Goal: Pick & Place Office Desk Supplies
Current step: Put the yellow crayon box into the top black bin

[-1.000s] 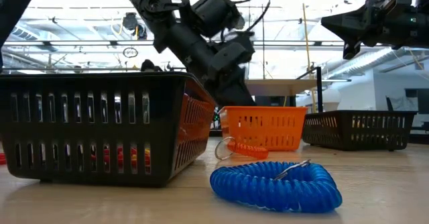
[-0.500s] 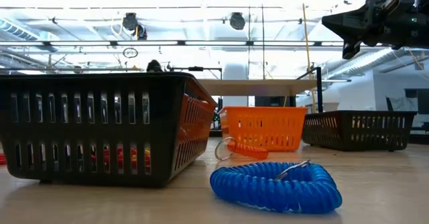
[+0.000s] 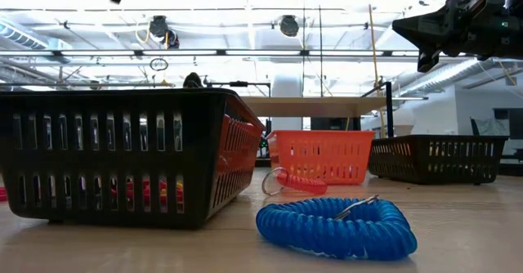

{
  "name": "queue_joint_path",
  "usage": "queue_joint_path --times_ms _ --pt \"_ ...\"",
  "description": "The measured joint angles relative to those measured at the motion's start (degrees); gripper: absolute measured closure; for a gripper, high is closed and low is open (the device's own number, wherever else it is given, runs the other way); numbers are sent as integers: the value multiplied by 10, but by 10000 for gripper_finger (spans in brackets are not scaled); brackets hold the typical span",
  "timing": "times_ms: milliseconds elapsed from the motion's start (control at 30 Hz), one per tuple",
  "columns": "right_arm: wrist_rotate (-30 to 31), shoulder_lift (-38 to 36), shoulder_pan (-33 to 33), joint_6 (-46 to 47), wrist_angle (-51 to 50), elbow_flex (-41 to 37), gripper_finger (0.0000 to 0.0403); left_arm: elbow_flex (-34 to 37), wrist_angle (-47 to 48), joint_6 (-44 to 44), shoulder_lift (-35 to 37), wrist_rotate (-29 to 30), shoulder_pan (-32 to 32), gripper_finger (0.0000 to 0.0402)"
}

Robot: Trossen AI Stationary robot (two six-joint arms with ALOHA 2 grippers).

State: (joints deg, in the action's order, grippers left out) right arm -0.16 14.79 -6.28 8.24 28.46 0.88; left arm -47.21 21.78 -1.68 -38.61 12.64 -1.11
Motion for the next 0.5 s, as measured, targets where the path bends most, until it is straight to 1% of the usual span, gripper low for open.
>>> queue_joint_path --times_ms 133,367,433,500 --pt "0 0 0 1 0 0 403 83 -32 -16 67 -2 0 399" --pt "1 0 0 1 1 0 403 197 -99 -24 135 -16 6 400" --pt "1 0 0 0 1 0 403 229 -131 -18 151 -17 9 400" --pt "1 0 0 -1 1 0 403 260 -181 -15 170 -32 9 400"
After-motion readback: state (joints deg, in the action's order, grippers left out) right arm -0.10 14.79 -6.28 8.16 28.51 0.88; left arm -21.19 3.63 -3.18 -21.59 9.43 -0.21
